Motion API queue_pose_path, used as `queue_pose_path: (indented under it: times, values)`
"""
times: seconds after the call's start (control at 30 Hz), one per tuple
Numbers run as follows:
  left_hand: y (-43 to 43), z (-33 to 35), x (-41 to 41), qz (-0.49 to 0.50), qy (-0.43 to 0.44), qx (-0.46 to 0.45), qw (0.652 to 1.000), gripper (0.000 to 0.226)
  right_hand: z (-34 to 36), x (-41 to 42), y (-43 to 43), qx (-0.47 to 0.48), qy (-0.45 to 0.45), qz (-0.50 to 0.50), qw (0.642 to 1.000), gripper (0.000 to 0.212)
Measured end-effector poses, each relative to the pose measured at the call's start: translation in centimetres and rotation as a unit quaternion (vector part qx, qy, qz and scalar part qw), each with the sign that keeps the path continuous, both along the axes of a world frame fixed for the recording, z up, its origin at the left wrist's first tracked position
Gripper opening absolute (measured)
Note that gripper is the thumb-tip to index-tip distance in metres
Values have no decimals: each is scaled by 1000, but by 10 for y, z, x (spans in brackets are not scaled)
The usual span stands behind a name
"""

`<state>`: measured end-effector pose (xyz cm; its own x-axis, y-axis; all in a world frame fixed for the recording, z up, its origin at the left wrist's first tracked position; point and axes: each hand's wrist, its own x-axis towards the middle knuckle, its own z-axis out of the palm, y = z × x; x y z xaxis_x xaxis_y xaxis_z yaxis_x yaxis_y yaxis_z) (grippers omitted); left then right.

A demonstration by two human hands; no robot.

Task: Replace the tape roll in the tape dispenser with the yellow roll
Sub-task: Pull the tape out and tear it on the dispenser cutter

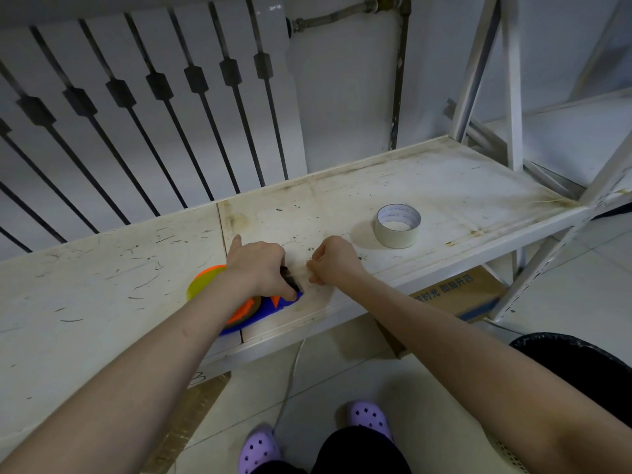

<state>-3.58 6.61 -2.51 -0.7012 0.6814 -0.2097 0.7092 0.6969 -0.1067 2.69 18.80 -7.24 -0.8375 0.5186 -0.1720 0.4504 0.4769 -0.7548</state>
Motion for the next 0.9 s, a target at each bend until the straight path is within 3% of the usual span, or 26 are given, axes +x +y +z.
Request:
queue_pose_path:
  times: [0.2,0.43,0.57,0.77,0.9]
  values:
    - [-4,1,1,-2,-7,8,1000,49,-9,12,-7,-25,25,-7,999,12]
    - [-8,10,4,-14,-7,21,1000,50,-10,24,-5,-196,89,-73,974,18]
    - [-18,22,3,-28,-15,63,997,53,6,29,-5,-245,141,-70,957,8]
    - [-33,36,14,-27,-37,134,990,61,36,42,-10,-246,168,-54,953,10]
    - [-40,46,25,-17,-41,164,985,83,47,47,-14,-188,173,-45,966,7]
